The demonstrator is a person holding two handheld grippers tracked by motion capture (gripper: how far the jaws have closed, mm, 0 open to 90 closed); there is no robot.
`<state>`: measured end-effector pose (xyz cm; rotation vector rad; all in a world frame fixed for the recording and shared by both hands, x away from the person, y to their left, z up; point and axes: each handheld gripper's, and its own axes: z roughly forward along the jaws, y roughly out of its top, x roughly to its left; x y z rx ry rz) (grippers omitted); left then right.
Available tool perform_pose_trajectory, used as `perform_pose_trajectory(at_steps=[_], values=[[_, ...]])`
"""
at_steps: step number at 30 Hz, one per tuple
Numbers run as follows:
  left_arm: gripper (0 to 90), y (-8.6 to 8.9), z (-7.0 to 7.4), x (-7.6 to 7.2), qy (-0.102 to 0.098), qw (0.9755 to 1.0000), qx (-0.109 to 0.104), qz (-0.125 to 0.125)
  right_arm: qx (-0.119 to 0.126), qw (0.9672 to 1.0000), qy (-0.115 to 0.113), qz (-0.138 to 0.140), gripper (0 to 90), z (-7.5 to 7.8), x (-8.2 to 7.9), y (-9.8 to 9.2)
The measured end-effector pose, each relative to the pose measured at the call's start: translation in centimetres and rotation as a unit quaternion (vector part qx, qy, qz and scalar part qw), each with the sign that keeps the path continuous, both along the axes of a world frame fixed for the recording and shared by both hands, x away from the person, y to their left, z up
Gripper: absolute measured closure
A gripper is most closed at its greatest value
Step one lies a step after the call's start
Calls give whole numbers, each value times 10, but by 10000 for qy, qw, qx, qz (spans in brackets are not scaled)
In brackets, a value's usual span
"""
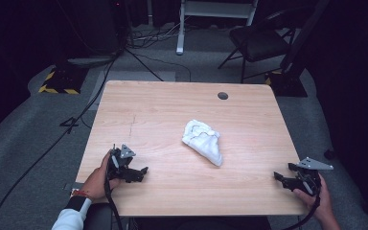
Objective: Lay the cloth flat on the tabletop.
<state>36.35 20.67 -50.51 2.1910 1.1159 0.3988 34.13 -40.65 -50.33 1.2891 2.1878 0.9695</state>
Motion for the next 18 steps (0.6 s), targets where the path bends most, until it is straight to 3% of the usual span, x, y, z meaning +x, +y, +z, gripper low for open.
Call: perform_pose_trajectory(at_steps=[9, 12, 16, 18], values=[[0, -12, 0, 6, 7, 9993, -9, -380, -43, 9998, 70, 170, 185, 1, 5, 4], [0, -13, 0, 12, -6, 9979, 5, -653, -38, 9997, 77, 246, 178, 1, 10, 3], [0, -19, 0, 16, 2, 9971, 8, -762, -193, 9989, 309, 306, 233, 7, 18, 5], [0, -24, 0, 19, 8, 9961, 3, -880, -260, 9988, 252, 332, 262, 11, 25, 8]])
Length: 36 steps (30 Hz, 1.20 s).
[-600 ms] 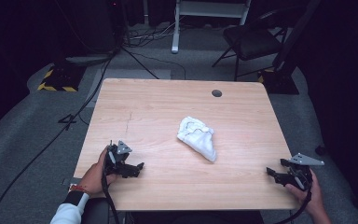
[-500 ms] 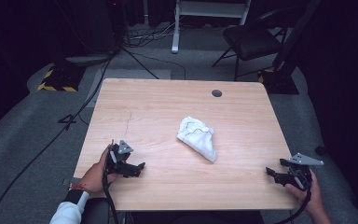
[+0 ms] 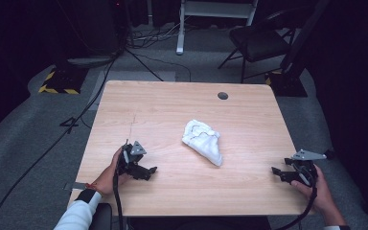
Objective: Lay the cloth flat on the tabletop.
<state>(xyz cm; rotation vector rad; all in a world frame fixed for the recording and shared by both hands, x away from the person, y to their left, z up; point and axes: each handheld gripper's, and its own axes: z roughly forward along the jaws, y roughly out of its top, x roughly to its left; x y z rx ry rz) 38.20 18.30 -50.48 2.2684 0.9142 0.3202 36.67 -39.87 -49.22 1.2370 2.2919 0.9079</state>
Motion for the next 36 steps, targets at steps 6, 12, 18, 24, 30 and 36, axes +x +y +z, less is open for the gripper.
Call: perform_pose_trajectory(at_steps=[6, 12, 18, 24, 30, 36], values=[[0, -5, 0, 1, -5, 9998, -1, -196, 275, 9974, -324, 579, 258, 11, 2, 8], [2, -6, 0, -1, -25, 9993, 19, -364, 396, 9954, -484, 720, 297, 25, 15, 23], [1, -11, 0, 1, -22, 9987, 21, -516, 315, 9924, -641, 999, 336, 46, 39, 71], [1, -16, 0, 2, -23, 9985, 13, -549, 355, 9872, -560, 1451, 353, 48, 58, 129], [0, -18, 0, 3, -11, 9983, 17, -576, 356, 9826, -442, 1770, 353, 41, 63, 166], [0, -22, 0, 3, -5, 9984, 5, -564, 372, 9748, -338, 2175, 368, 35, 58, 195]])
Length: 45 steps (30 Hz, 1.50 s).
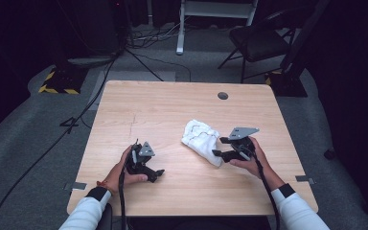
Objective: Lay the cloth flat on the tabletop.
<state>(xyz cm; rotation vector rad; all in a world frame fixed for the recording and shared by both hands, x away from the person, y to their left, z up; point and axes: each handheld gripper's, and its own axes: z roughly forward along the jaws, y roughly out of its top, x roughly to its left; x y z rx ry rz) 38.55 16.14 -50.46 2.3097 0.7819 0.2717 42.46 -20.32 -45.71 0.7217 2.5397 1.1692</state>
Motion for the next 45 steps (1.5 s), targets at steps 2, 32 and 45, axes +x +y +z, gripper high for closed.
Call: perform_pose_trajectory(at_steps=[2, 32, 45], values=[[0, -8, 0, 2, -16, 10000, 11, -29, 2, 9998, 112, 141, 388, -6, -2, 7], [6, -50, 1, 27, -17, 9991, -2, -429, -716, 9951, -240, 644, 728, -11, -39, -35], [22, -46, 1, 25, -22, 9989, -19, -478, 12, 9998, -185, -14, 381, 10, -30, -53]])
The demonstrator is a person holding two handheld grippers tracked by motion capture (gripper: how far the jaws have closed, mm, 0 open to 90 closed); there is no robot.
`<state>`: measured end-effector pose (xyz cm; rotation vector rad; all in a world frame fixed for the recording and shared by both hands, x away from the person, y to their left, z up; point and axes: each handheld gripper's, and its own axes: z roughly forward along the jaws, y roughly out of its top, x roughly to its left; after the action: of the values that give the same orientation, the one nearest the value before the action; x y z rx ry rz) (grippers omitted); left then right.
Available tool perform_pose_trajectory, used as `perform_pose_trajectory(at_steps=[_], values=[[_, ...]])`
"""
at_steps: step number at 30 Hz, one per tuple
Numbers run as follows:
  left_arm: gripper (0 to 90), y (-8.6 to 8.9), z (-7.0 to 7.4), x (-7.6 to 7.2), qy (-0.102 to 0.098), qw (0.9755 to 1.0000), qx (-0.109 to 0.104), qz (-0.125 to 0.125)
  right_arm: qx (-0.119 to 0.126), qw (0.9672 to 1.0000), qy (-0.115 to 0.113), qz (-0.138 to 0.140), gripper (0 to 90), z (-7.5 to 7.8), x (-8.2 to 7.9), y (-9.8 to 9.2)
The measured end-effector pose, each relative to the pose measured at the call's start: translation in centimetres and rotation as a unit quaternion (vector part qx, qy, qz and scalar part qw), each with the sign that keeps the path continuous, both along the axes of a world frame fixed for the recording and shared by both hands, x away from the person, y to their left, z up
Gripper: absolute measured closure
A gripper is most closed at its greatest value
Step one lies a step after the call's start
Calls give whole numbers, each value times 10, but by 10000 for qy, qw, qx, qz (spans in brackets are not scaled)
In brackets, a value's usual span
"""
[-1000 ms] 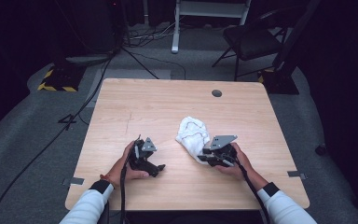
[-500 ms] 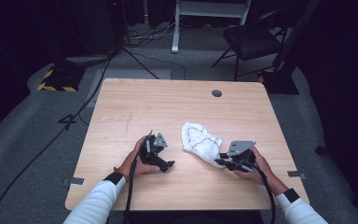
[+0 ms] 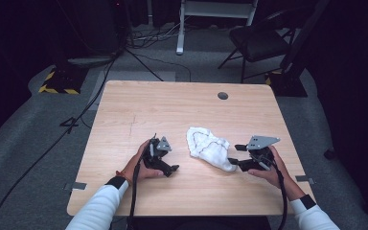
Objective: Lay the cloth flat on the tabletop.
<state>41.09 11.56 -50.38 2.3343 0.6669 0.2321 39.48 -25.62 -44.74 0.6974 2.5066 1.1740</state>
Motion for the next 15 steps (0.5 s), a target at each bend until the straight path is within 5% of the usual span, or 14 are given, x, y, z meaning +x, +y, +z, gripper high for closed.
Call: perform_pose_trajectory(at_steps=[2, 3, 7, 9, 11, 13, 15], values=[[21, 2, 0, -1, -11, 10000, -9, 5, 117, 9999, 44, -73, 369, 2, 1, 0], [22, 4, 0, -2, 9, 10000, -2, 35, 373, 9991, 154, -139, 353, 4, 5, 1], [20, 7, 0, -3, -13, 10000, 7, 54, 348, 9990, 244, -99, 339, 1, 7, 10], [20, 11, 0, -5, -4, 9999, 28, 116, 256, 9988, 397, 141, 430, -3, 7, 20], [20, 14, 0, -6, -7, 9999, 15, 126, 134, 9993, 310, 173, 479, -4, 6, 24], [20, 20, 0, -9, -8, 9998, 14, 173, 132, 9990, 211, 380, 702, -6, 2, 33], [21, 21, 0, -9, -19, 9999, 19, 166, 100, 9985, 166, 507, 754, -6, 1, 37]])
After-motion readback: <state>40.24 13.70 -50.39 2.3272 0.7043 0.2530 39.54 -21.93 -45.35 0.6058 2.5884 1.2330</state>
